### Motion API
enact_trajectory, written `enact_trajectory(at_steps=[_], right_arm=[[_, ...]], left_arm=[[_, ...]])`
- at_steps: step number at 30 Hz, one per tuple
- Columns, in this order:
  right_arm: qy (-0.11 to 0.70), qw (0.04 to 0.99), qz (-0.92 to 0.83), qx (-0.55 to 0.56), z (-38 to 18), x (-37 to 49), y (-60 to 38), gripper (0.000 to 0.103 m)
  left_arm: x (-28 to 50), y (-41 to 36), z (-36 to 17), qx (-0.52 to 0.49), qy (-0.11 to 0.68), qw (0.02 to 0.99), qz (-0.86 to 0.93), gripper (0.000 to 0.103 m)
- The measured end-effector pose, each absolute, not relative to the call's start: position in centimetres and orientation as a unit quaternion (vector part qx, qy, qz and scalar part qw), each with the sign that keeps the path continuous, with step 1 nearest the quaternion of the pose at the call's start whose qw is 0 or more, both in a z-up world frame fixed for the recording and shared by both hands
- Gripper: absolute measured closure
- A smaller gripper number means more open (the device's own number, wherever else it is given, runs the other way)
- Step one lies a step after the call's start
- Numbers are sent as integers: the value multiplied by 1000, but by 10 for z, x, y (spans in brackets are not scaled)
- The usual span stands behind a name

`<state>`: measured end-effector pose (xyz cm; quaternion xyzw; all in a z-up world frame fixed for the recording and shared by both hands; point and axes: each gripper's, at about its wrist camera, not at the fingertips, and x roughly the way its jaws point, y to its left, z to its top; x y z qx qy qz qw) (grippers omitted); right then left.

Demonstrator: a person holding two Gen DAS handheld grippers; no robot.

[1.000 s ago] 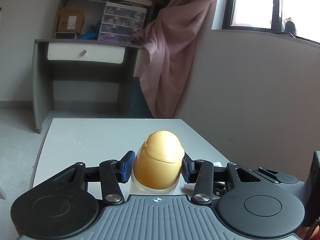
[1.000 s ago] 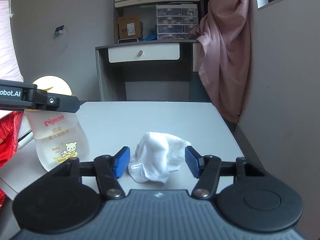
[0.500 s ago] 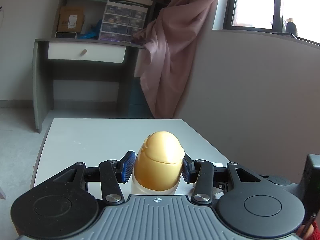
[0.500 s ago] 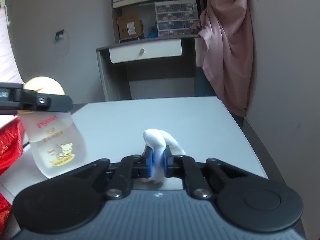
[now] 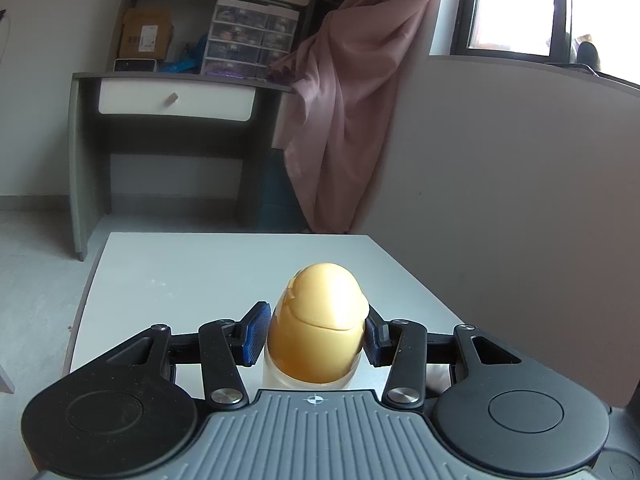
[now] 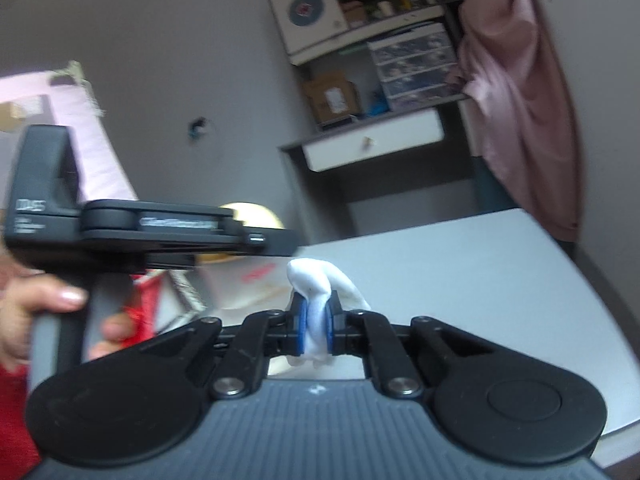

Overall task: Clean container
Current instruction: 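Lift the cloth with the right gripper while the left gripper raises the bottle, then rub the cloth against the bottle side with the right gripper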

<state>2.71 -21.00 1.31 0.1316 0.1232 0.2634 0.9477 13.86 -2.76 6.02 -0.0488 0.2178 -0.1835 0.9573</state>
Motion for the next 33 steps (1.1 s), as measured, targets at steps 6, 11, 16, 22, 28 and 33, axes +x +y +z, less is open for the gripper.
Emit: enact_trajectory(at_steps=[6,11,16,22,28,33], right_arm=[[94,937,314,123,23,23,-194,93],[91,932,325,135,25,27,-191,93],[106,926,330,147,17,34,-186,93],[138,922,331,145,0,40,-179,93],[170,919,329,136,-14,45,-172,93],[182,919,325,130,-19,45,-169,93]], left_arm=[[142,-28,62,-39,220,957,-183,56],[138,-30,62,-36,220,956,-189,56],[138,-30,60,-36,224,954,-194,56],[138,-31,57,-38,223,954,-197,56],[139,-31,56,-39,223,954,-198,56],[139,-31,57,-40,222,954,-199,56]])
